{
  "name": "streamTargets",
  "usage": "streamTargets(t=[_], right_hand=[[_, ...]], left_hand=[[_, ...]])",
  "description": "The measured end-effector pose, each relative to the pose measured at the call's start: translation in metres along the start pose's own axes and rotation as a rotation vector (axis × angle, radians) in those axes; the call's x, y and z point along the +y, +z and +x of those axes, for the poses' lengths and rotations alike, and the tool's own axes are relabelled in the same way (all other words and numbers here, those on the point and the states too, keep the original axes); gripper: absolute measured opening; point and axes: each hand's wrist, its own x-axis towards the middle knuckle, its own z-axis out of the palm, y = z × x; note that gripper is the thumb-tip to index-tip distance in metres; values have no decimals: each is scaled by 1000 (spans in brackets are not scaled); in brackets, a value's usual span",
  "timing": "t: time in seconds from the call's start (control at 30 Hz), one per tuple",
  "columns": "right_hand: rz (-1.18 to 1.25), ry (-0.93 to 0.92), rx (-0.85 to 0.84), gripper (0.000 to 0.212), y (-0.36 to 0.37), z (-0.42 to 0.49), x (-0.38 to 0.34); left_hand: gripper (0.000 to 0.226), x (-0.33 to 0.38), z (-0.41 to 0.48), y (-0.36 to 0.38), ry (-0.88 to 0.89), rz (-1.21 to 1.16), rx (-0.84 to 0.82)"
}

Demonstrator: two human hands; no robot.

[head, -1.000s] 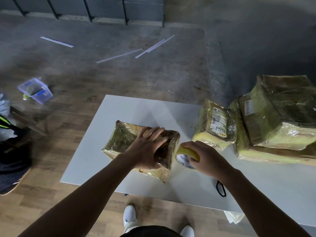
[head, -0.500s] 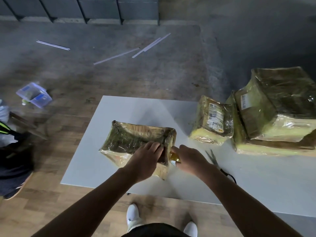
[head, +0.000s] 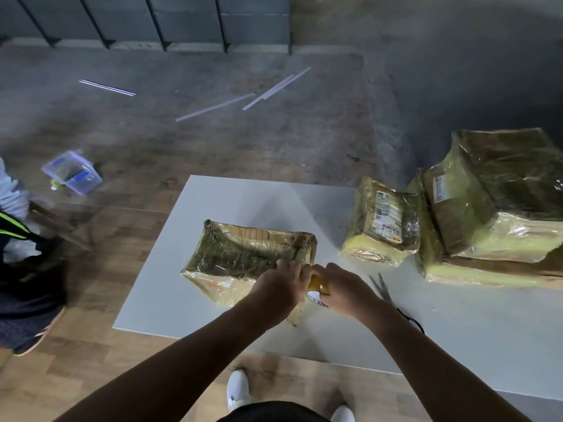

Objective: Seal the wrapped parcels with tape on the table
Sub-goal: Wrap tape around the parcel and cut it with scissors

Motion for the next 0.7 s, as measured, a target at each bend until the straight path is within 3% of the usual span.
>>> streamTargets(t=[0.13,0.3,0.4,0.47,0.57,0.7], right_hand=[[134,-13,95,45,-9,-1,2],[421,-97,443,57,-61,1,-6],[441,-209,617,58,-88,9,-22],[422,-258,639,51,-91,17,-31],[417,-277,630,45,-91,27,-40],[331,-301,602,48,-97,41,-53]], left_hand=[[61,-18,-4,-11,-50,-167,59],[62,-54,-24,-33,-191,-427,292],[61,-64,-36,-37,-292,-583,343],[59,-68,-41,-36,-342,-651,356],[61,-78,-45,-39,-360,-617,333],[76,-101,-48,-48,-331,-306,307]])
